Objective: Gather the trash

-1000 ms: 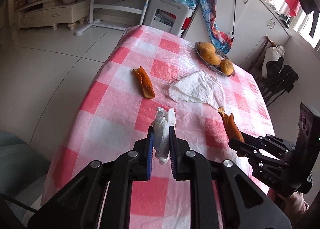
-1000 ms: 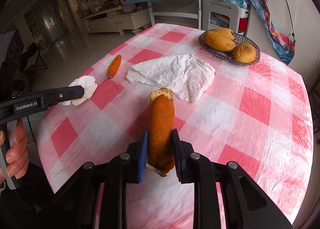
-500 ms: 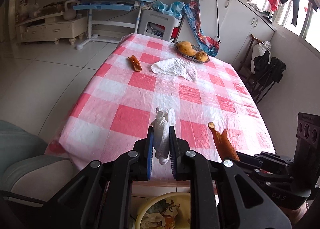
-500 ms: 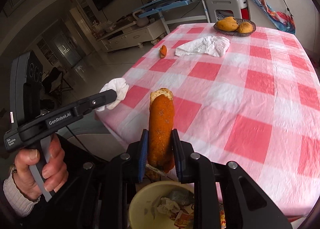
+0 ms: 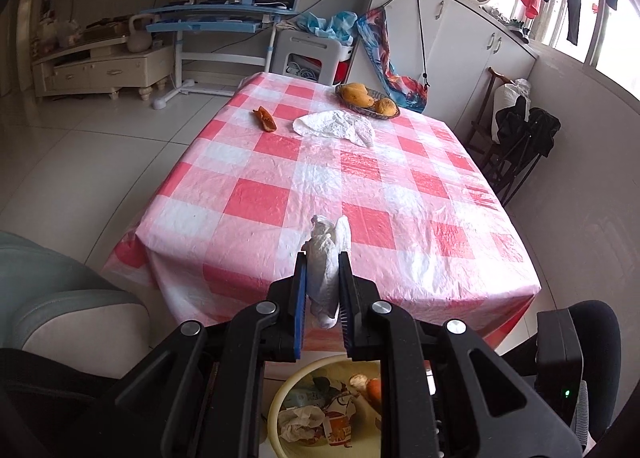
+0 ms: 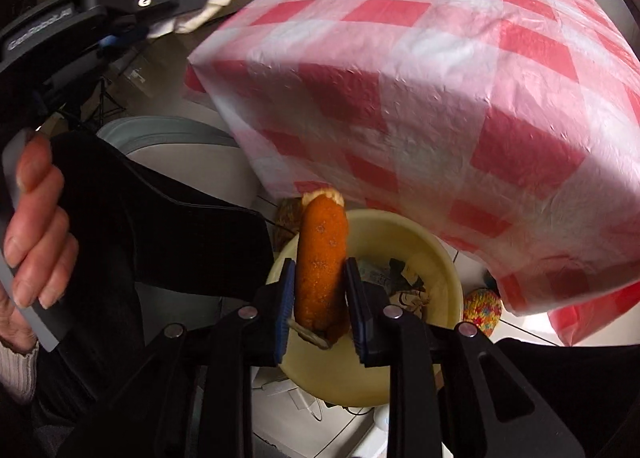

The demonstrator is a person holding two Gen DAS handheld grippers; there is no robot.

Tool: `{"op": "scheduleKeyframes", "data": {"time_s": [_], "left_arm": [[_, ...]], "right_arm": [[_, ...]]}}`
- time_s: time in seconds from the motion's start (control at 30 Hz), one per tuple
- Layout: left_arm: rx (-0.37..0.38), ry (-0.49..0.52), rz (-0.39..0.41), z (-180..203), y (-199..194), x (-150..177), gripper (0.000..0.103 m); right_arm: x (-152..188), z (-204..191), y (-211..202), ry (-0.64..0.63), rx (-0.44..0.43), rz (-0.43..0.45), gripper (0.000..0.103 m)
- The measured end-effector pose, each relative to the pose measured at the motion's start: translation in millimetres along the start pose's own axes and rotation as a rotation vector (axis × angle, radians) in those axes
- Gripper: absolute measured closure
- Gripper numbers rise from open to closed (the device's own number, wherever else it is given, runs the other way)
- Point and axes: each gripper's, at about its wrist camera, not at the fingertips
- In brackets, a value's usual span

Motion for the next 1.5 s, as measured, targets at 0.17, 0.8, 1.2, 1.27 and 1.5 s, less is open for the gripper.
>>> {"op": "scheduleKeyframes", "data": {"time_s": [0.17,0.8,1.2,1.27,1.5], "left_arm": [[0.008,0.012,-0.093,3,-1,23,0.088],[-0.163,-0.001,0.027,5,-12,25,0.015],[-0.182,-0.032,0.069,2,-16,21,0.010],[-0.184,-0.034,0.071,1,-16,23,0.009],[-0.190,-0.033,0.070,1,-15,23,0.008]], "right_arm": [[-6,21,-34,0.127,0.018,0.187,0.041],[-7,35,-62,0.155,0.179,0.412,0.018],[-5,33,-56,0.129,0.217,0.401,0.013],[-5,33,-55,0.126,0.220,0.398,0.013],[-6,33,-55,0.125,0.223,0.397,0.013]]}}
Point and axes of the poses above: each gripper's, at about its wrist camera, not at the fingertips, and y roughly the way its jaws point, z to its right, x to its underside, and after that the axes turned 9 degrees about -x, right-handed
